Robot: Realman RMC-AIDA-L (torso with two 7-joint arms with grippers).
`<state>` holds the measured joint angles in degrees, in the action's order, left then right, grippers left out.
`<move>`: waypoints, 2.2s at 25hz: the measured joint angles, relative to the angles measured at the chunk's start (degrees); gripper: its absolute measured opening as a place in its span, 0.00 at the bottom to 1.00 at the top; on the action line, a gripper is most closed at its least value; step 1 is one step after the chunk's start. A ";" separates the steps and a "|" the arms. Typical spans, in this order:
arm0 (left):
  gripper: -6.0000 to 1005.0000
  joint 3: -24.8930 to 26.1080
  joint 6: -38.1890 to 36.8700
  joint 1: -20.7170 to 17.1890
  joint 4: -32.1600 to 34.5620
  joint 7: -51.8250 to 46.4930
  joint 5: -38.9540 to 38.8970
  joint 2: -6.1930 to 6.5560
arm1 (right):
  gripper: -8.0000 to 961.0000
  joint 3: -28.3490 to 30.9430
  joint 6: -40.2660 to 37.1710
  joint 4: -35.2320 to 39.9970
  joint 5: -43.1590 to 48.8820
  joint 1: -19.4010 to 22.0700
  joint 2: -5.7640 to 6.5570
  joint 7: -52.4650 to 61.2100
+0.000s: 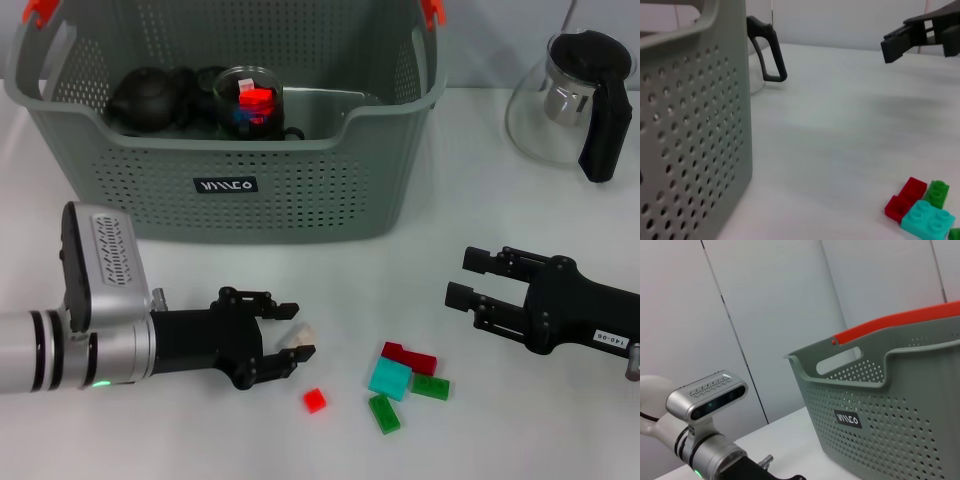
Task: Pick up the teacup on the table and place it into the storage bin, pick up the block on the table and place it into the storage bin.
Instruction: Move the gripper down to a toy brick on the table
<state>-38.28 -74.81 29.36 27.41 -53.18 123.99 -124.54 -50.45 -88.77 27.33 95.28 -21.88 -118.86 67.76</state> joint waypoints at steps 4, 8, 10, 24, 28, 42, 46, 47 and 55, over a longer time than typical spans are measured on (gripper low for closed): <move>0.53 -0.03 1.26 0.00 -0.27 0.04 0.17 -0.03 | 0.66 0.00 0.01 0.00 0.00 0.00 0.03 0.00; 0.53 -0.04 2.18 -0.07 -0.40 0.06 0.11 -0.01 | 0.66 0.00 -0.04 0.00 0.00 0.00 0.04 0.00; 0.53 -0.04 2.51 -0.08 -0.41 0.06 0.09 0.00 | 0.66 0.00 -0.09 0.00 0.00 0.00 0.04 0.00; 0.52 0.18 1.84 -0.05 -0.41 0.69 -0.36 0.00 | 0.66 0.00 -0.44 0.00 0.00 0.00 0.03 0.02; 0.52 0.39 0.65 -0.10 -0.04 0.71 -1.68 0.06 | 0.66 0.00 -0.47 0.00 0.00 0.05 0.04 0.07; 0.51 -0.64 4.16 -0.22 -0.52 0.80 -1.79 0.00 | 0.66 0.00 -0.52 0.07 0.00 0.08 0.11 0.17; 0.50 -0.66 3.77 -0.28 -0.39 0.80 -1.95 0.00 | 0.66 0.00 -0.45 0.12 0.00 0.08 0.13 0.17; 0.50 -0.68 3.92 -0.25 -0.40 0.80 -1.88 0.00 | 0.66 0.00 -0.43 0.11 0.00 0.09 0.12 0.18; 0.50 -2.19 5.05 -0.12 -0.73 0.80 -1.58 0.00 | 0.66 0.00 -0.44 0.00 0.00 0.10 0.12 0.18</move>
<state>-40.47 -69.76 29.24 26.68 -52.38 122.42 -124.54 -50.45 -89.21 27.33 95.27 -21.78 -118.74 67.94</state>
